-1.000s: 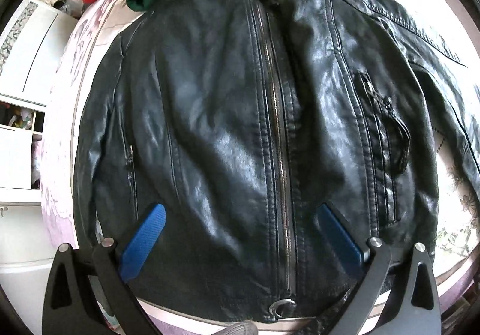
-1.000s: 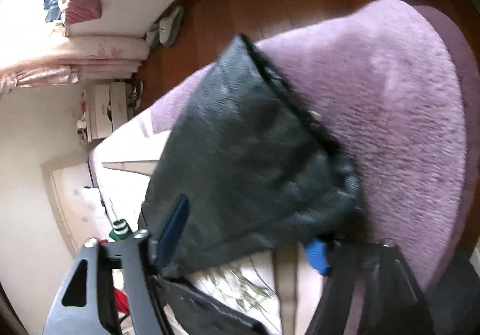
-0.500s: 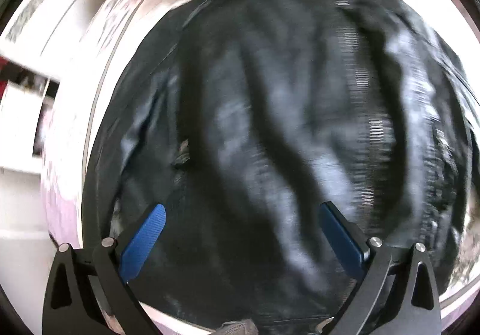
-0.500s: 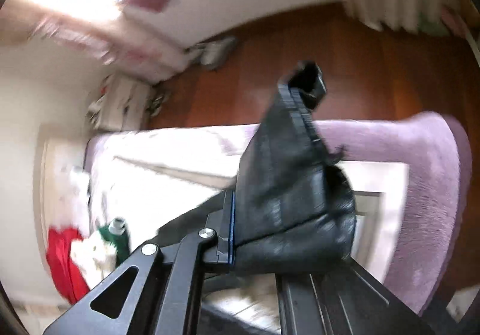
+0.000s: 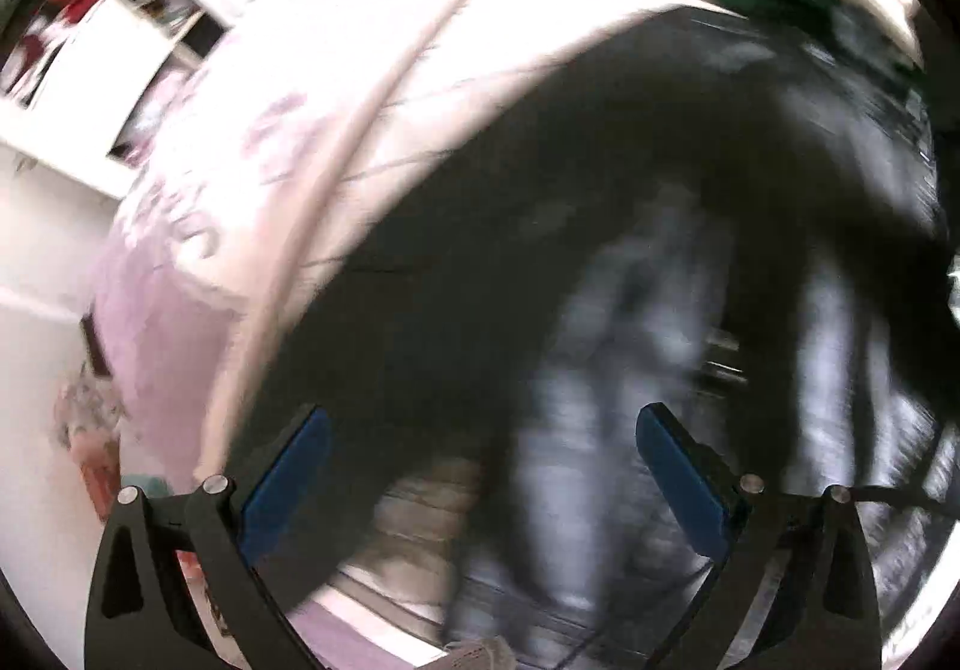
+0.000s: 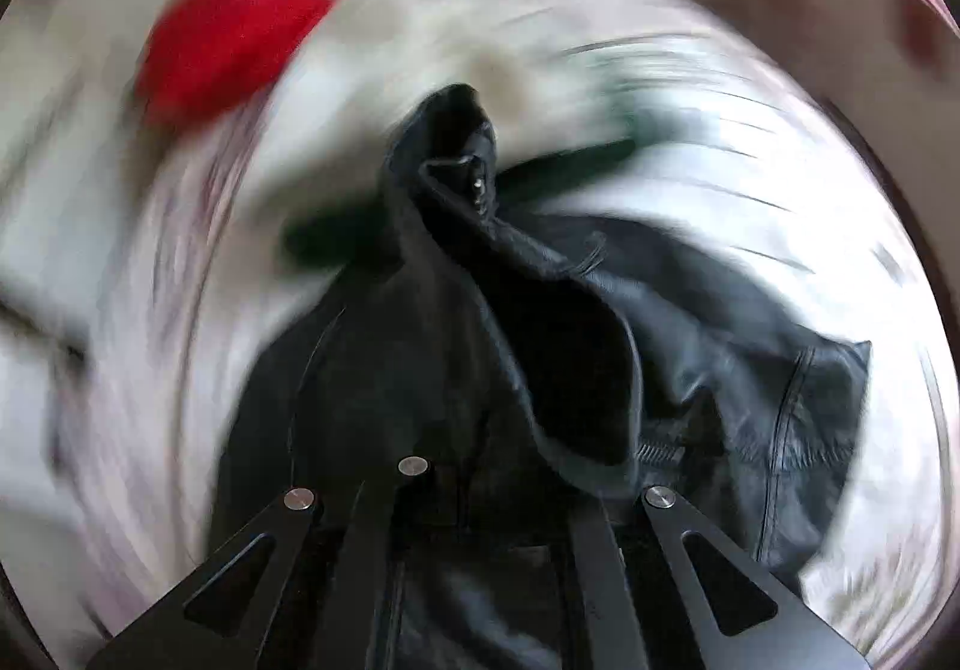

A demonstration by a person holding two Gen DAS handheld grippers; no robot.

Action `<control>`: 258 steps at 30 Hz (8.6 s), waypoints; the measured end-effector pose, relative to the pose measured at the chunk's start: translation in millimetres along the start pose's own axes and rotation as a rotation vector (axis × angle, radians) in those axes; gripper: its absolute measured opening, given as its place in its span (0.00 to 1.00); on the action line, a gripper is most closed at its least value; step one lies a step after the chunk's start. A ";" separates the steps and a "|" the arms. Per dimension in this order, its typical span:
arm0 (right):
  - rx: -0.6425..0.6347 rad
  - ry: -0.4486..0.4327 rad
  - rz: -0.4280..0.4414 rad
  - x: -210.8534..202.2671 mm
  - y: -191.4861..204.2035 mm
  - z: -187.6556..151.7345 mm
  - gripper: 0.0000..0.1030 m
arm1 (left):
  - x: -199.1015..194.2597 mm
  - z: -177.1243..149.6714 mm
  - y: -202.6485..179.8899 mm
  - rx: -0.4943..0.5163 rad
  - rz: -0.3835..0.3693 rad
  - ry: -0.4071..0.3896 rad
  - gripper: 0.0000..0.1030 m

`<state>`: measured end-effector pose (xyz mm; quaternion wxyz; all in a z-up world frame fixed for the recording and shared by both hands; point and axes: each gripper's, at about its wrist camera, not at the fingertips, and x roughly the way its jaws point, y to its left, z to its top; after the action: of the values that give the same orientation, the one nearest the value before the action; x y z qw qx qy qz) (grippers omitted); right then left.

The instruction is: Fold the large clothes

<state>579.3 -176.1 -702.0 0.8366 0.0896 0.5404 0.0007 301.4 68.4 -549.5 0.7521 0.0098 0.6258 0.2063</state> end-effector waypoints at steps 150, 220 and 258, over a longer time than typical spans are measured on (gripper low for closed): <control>0.638 0.280 0.120 -114.7 -314.9 -245.0 0.70 | -121.2 -10.4 -178.1 0.204 -0.581 -0.119 0.83; 0.871 0.383 0.431 29.8 -245.1 -229.8 0.31 | -29.5 7.7 -45.9 0.018 -0.122 -0.021 1.00; 0.409 0.634 0.280 -49.8 -249.3 -313.1 0.70 | -49.1 -303.6 -174.4 1.037 0.242 -0.127 1.00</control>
<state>251.5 -379.6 -819.7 0.5852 0.3225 0.7432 0.0347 59.9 -180.9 -616.8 0.6559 0.4647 0.5931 -0.0460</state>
